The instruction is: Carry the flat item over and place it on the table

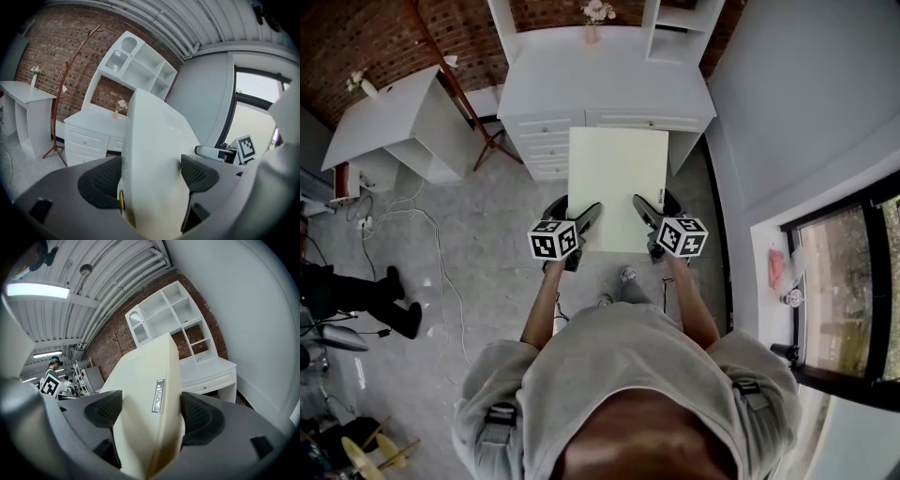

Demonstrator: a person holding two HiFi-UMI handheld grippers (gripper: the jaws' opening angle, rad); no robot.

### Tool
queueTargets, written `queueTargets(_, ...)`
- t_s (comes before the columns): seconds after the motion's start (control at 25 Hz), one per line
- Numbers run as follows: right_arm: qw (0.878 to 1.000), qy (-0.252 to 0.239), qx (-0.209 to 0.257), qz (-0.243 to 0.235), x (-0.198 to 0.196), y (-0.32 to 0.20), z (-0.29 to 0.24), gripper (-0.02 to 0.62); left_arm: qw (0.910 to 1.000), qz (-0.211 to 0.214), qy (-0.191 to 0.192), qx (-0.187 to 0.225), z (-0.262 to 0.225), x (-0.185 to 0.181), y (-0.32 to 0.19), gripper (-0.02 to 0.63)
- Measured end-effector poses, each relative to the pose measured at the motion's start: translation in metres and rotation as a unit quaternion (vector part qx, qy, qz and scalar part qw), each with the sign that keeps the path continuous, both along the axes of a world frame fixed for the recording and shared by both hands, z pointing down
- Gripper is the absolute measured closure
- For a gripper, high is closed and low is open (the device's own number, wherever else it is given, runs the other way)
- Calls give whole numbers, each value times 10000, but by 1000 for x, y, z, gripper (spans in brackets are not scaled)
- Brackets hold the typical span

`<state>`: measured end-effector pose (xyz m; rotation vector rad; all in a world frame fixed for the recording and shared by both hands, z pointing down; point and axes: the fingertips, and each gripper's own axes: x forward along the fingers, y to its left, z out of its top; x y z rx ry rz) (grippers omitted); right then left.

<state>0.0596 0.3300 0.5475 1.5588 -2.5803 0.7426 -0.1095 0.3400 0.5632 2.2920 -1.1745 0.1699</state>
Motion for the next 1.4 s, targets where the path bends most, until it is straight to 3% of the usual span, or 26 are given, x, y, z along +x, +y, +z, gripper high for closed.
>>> queueTargets(0.6,9999,-136,-72,24,6,-40,17,202,9999,29,-105,-61,13,5,-41,199)
queueTargets(1.4,9994,-181,-165,-240,45,-229,11,202,9995,-221,-96,-196,5,46,-219,199)
